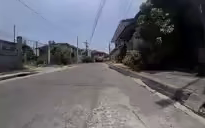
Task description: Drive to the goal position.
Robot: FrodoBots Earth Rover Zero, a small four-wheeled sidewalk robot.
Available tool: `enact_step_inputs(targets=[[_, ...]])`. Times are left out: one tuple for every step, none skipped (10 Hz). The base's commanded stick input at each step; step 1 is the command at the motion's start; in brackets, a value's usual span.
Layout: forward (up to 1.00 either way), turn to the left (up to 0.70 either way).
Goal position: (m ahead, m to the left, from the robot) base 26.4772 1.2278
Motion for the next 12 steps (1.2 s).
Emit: enact_step_inputs(targets=[[1.0,-0.03],[1.0,-0.03],[1.0,-0.03],[1.0,-0.02],[1.0,-0.02],[1.0,-0.01],[1.0,0.0],[1.0,0.0],[1.0,0.0],[1.0,0.0],[1.0,0.0],[1.0,0.0]])
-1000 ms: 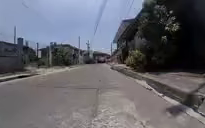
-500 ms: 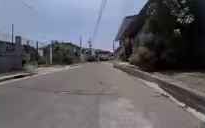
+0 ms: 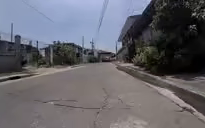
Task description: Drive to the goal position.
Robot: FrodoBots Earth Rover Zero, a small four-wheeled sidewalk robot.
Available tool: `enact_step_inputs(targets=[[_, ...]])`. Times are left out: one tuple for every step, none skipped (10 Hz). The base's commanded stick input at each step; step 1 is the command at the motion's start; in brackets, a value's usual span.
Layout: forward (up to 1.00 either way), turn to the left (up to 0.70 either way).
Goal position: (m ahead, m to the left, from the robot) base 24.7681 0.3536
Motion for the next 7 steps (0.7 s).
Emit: enact_step_inputs(targets=[[1.0,0.0],[1.0,0.0],[1.0,0.0],[1.0,0.0],[1.0,0.0],[1.0,0.0],[1.0,0.0]])
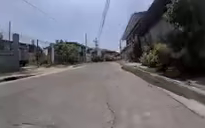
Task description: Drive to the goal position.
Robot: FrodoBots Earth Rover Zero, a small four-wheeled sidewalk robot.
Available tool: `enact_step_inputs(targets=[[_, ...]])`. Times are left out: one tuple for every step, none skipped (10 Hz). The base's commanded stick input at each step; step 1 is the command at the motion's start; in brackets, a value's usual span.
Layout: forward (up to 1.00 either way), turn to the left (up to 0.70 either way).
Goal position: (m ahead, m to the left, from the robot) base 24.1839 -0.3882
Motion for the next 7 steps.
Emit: enact_step_inputs(targets=[[1.0,0.0],[1.0,0.0],[1.0,-0.01],[1.0,-0.02],[1.0,-0.05],[1.0,-0.09],[1.0,-0.25]])
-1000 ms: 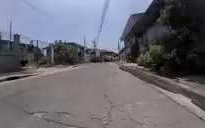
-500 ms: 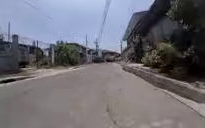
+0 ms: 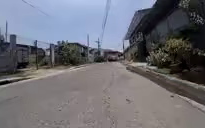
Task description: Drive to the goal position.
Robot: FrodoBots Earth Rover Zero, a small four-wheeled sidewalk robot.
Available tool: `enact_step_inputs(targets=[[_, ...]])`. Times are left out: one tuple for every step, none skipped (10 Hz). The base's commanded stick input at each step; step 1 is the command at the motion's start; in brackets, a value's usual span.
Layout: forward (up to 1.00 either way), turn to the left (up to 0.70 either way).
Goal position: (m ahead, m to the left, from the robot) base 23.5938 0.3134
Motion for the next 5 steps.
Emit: enact_step_inputs(targets=[[1.0,-0.39],[1.0,-0.4],[1.0,-0.33],[1.0,-0.23],[1.0,-0.09]])
